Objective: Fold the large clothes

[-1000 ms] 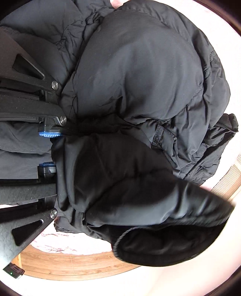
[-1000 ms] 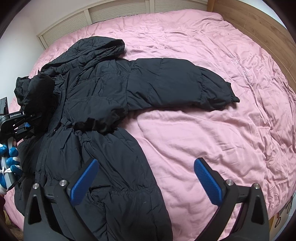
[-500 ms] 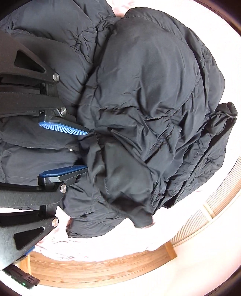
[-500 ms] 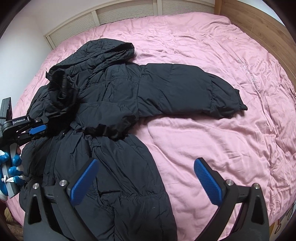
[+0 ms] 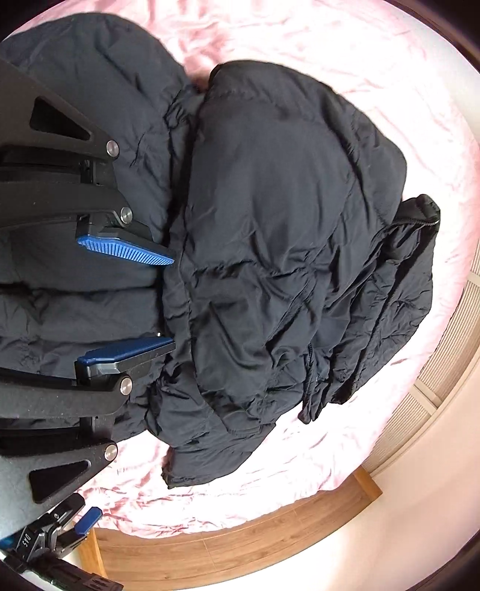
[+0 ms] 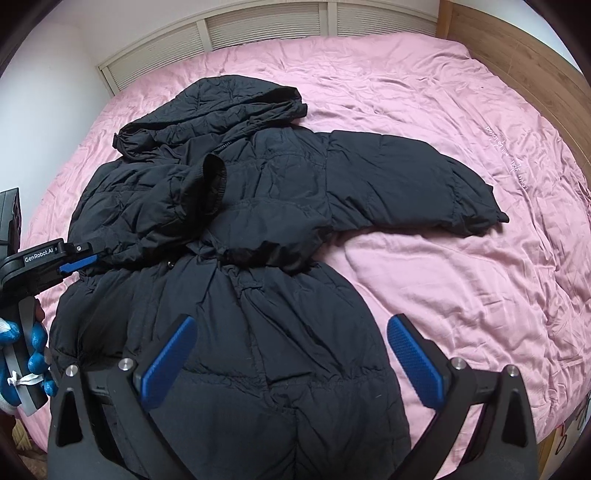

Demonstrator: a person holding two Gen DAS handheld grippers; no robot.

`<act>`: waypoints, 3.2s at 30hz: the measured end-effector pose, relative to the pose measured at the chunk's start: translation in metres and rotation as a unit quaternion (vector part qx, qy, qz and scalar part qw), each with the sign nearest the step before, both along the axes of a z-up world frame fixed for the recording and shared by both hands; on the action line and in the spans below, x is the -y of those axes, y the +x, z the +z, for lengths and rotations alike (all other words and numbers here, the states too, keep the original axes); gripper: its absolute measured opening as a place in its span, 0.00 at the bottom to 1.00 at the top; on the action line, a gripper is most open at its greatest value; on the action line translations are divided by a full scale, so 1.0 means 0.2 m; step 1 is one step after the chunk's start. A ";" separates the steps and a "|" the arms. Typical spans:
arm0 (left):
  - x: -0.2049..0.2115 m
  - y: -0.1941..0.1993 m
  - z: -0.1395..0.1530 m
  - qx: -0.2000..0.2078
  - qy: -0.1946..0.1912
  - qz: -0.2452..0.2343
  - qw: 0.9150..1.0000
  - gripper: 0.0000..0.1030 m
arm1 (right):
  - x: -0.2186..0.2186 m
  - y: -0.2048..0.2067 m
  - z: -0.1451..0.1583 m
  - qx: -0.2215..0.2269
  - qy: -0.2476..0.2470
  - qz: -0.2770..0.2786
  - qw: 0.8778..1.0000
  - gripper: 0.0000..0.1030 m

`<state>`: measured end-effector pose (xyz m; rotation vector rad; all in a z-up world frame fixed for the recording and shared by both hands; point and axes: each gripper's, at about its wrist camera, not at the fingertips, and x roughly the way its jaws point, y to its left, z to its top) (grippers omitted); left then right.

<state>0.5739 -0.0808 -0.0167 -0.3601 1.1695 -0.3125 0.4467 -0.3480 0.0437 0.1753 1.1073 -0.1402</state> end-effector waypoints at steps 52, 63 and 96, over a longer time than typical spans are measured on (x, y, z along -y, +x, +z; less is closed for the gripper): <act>-0.36 0.39 -0.10 0.082 0.167 -0.033 0.982 0.74 | -0.72 0.82 -0.53 -0.035 0.007 0.099 0.994 1.00; -0.28 0.71 -0.18 0.083 0.174 -0.029 0.981 0.75 | -0.82 1.14 -0.50 -0.002 -0.025 0.093 0.995 1.00; -0.26 0.41 -0.14 0.052 0.217 0.011 0.975 0.80 | -0.48 0.82 -0.42 -0.004 0.033 0.120 0.992 1.00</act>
